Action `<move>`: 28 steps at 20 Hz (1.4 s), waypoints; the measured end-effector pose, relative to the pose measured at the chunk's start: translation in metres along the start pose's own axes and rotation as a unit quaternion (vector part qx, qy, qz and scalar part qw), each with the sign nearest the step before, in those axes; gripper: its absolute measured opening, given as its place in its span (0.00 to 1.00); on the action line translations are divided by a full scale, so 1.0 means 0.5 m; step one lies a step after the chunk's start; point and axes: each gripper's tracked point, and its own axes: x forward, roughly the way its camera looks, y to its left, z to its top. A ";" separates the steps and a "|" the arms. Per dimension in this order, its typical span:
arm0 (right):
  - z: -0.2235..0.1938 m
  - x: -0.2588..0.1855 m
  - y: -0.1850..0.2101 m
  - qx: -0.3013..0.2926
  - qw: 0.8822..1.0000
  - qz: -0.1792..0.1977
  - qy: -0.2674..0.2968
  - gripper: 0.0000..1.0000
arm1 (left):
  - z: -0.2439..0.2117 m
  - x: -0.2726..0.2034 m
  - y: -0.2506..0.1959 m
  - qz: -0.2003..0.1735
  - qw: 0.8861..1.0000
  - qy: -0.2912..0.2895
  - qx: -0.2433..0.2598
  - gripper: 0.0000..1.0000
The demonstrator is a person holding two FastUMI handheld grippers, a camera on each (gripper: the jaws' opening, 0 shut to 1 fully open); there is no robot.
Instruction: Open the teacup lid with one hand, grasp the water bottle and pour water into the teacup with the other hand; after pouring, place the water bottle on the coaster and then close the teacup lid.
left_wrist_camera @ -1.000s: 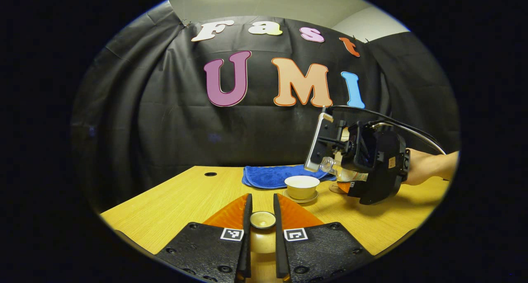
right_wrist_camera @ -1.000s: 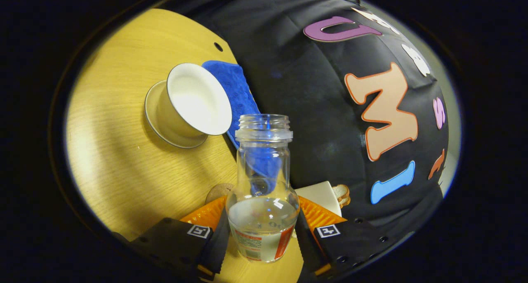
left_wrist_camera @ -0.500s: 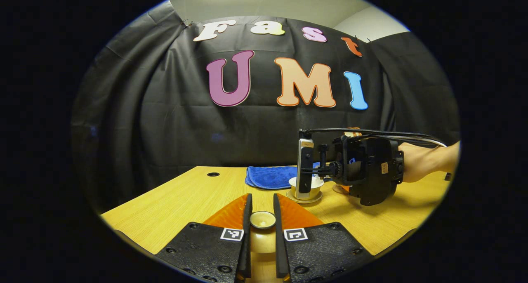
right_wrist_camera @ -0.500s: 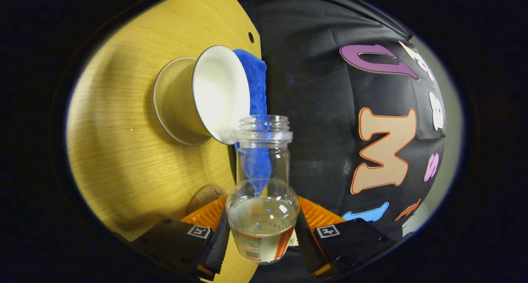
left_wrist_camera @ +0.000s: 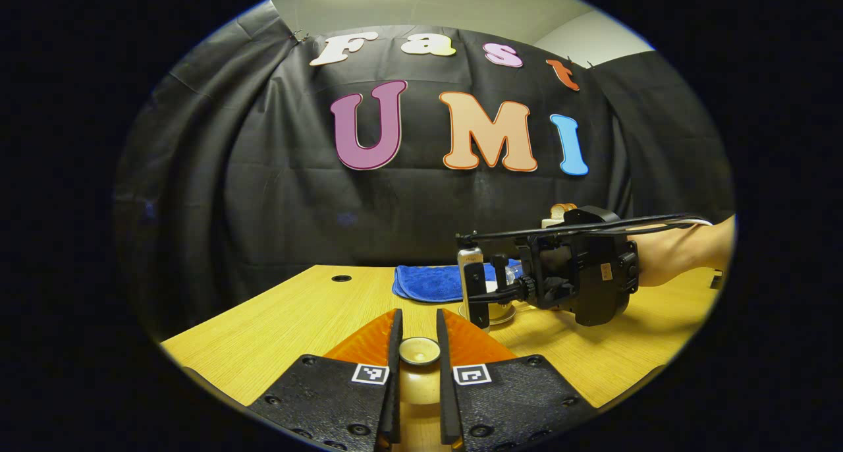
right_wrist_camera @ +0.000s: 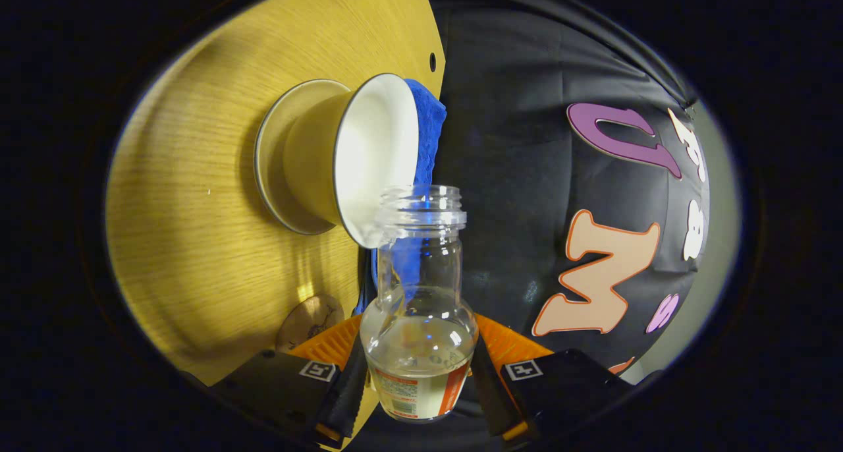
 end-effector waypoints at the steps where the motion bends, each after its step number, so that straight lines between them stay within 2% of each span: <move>1: -0.005 0.002 0.002 -0.009 1.000 -0.002 0.000 0.77 | -0.002 -0.001 0.000 0.000 1.000 0.000 0.000 0.20; 5: 0.001 0.004 -0.016 -0.043 0.999 -0.020 -0.002 0.77 | -0.001 -0.001 0.000 0.000 1.000 0.000 -0.001 0.20; 9: 0.001 0.002 -0.036 -0.051 0.998 -0.026 -0.001 0.77 | -0.004 -0.001 0.000 0.000 1.000 0.000 0.000 0.20; 16: 0.027 -0.002 -0.079 -0.113 0.992 -0.063 -0.011 0.76 | -0.002 -0.001 0.000 0.000 1.000 0.000 -0.001 0.20; 19: 0.037 0.003 -0.088 -0.122 0.991 -0.061 -0.012 0.78 | -0.002 -0.002 -0.001 -0.002 1.000 0.000 0.000 0.20; 28: 0.053 -0.001 -0.109 -0.172 0.981 -0.081 -0.023 0.76 | -0.003 -0.001 -0.002 -0.004 1.000 0.000 0.000 0.20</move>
